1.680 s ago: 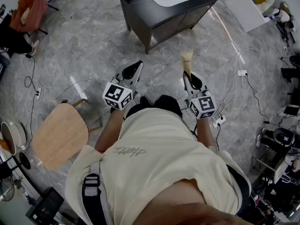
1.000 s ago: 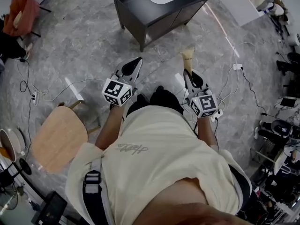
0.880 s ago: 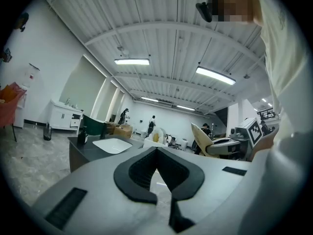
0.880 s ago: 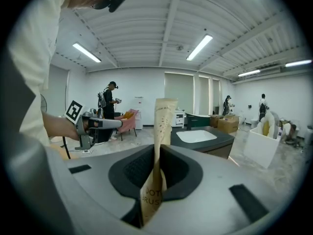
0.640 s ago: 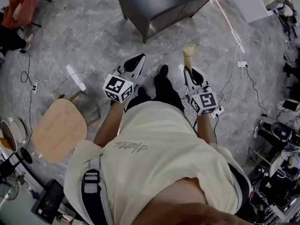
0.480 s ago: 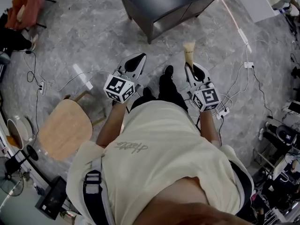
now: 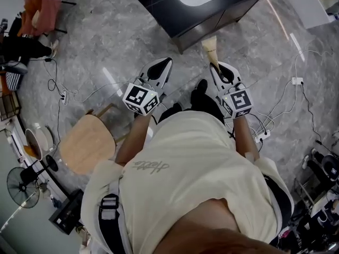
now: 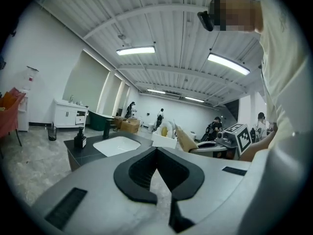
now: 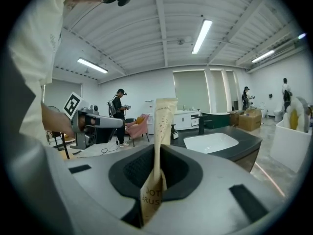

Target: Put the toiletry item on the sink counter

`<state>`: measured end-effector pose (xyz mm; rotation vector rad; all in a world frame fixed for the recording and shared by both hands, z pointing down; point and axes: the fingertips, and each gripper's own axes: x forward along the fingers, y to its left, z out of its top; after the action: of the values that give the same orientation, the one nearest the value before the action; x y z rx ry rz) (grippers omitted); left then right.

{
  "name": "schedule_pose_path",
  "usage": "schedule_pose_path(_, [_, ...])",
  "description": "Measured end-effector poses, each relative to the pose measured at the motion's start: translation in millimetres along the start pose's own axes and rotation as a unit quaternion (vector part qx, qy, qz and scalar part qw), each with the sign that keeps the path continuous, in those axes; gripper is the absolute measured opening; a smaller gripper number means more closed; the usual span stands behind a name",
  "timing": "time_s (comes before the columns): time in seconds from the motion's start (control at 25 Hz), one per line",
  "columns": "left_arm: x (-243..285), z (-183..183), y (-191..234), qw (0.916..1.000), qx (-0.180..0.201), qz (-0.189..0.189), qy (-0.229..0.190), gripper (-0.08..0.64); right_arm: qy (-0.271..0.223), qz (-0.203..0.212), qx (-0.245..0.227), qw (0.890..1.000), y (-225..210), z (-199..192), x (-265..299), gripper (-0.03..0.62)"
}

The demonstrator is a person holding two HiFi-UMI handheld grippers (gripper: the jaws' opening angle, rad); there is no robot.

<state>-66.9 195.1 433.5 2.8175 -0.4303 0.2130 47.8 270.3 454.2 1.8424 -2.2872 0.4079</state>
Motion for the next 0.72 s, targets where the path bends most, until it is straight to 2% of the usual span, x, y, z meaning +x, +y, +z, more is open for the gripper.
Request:
schedule_pose_path(0.4, [81, 17, 9, 0.9986, -0.022, 0.047, 0.002, 0.003, 0.005, 0.050, -0.005, 0.999, -92, 7, 24, 0.029])
schedule_pose_path(0.72, [124, 22, 23, 0.9975, -0.033, 0.061, 0.009, 0.003, 0.026, 0.077, 0.008, 0.997, -120, -4, 42, 0.029])
